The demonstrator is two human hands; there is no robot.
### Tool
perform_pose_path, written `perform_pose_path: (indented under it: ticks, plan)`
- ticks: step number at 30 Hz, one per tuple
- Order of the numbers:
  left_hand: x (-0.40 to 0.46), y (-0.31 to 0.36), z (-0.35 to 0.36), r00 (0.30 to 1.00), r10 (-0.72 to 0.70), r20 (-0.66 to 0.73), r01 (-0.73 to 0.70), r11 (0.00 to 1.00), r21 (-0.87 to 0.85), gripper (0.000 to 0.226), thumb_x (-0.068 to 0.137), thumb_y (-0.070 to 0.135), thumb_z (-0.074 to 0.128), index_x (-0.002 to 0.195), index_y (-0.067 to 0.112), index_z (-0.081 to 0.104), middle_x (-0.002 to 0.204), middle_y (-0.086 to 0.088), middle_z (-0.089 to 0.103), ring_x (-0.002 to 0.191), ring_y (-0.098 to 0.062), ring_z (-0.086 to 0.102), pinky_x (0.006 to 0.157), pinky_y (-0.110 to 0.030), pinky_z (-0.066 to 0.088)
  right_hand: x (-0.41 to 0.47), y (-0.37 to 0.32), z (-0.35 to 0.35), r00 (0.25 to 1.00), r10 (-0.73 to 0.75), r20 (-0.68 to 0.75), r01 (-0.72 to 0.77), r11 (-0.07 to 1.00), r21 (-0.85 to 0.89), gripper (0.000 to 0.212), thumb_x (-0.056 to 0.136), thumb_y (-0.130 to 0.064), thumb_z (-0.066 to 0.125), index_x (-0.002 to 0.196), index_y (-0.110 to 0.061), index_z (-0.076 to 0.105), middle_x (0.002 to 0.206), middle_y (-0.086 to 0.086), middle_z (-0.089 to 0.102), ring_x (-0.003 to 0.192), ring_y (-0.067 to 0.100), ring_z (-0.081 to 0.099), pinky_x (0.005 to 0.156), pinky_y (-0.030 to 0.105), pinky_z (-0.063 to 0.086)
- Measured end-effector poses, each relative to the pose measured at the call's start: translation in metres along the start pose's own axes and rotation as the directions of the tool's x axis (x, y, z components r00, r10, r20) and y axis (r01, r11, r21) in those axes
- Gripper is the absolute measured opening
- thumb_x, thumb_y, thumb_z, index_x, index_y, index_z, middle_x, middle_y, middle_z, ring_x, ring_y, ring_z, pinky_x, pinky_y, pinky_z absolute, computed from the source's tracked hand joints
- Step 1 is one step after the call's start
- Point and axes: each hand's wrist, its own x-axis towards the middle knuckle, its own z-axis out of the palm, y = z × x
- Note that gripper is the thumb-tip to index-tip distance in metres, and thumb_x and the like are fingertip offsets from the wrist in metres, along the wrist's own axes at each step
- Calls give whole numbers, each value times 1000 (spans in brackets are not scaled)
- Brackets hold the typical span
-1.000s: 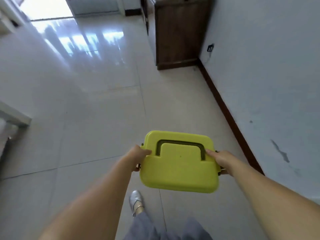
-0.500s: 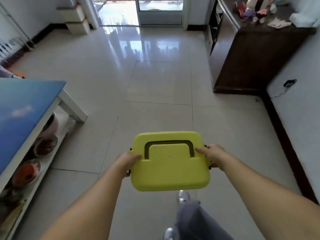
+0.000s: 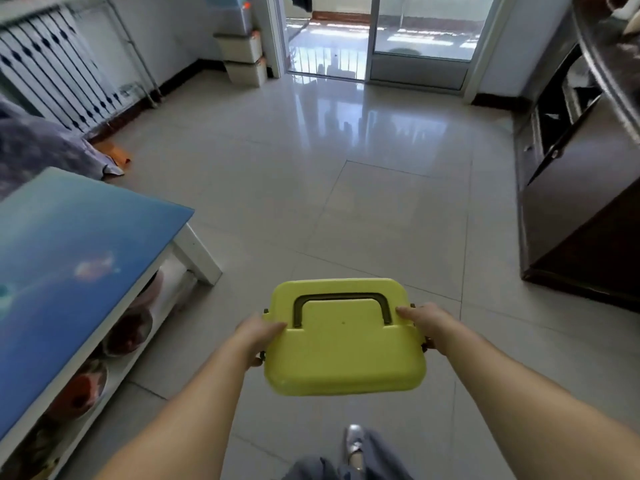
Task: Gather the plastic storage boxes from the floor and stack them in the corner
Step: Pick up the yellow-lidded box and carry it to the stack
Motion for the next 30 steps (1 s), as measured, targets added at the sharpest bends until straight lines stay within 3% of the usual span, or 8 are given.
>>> perform_pose_path:
  ticks: [3, 8, 13, 16, 23, 30]
  plan:
    - [39, 42, -25, 1000, 1, -19, -1, 1000, -15, 49, 91, 29, 58, 133, 11, 42, 135, -14, 49, 118, -34, 51, 96, -47, 47, 36, -65, 6, 1000, -12, 6, 12, 999, -34, 57, 86, -35, 64, 131, -3, 49, 125, 20, 58, 105, 38, 60, 88, 48, 53]
    - [124, 112, -71, 998, -25, -55, 22, 998, -63, 48, 92, 28, 57, 133, 8, 42, 136, -16, 49, 120, -35, 51, 87, -42, 45, 112, -180, 30, 999, -47, 26, 49, 997, -55, 49, 86, -30, 65, 126, -5, 55, 121, 19, 59, 91, 34, 59, 74, 41, 53]
    - [211, 201, -127, 999, 3, -37, -6, 996, -92, 44, 90, 24, 56, 131, 9, 47, 129, -17, 54, 113, -34, 54, 90, -44, 48, 180, -291, 54, 998, -55, -3, 55, 993, -104, 48, 86, -32, 64, 122, -2, 56, 119, 21, 61, 101, 37, 63, 88, 50, 54]
    - [256, 260, -161, 999, 5, -36, -9, 995, -103, 42, 89, 22, 56, 128, 8, 48, 127, -17, 54, 108, -33, 55, 86, -41, 48, 215, -360, 61, 998, -55, -18, 52, 992, -113, 50, 86, -35, 64, 122, -2, 56, 117, 20, 61, 100, 38, 63, 88, 52, 54]
    - [370, 388, -229, 999, 33, -11, -34, 995, -98, 50, 90, 27, 56, 134, 8, 44, 133, -14, 52, 117, -34, 53, 90, -42, 47, 309, -510, 80, 999, -36, -31, 32, 993, -110, 55, 86, -35, 64, 128, -1, 52, 122, 21, 59, 103, 39, 62, 83, 48, 55]
    - [472, 492, -273, 998, 38, -40, -43, 991, -130, 51, 90, 28, 57, 134, 6, 44, 133, -16, 52, 118, -35, 53, 97, -45, 48, 409, -655, 91, 995, -97, -10, 94, 978, -185, 52, 88, -33, 62, 127, 0, 53, 121, 22, 60, 104, 38, 63, 90, 50, 54]
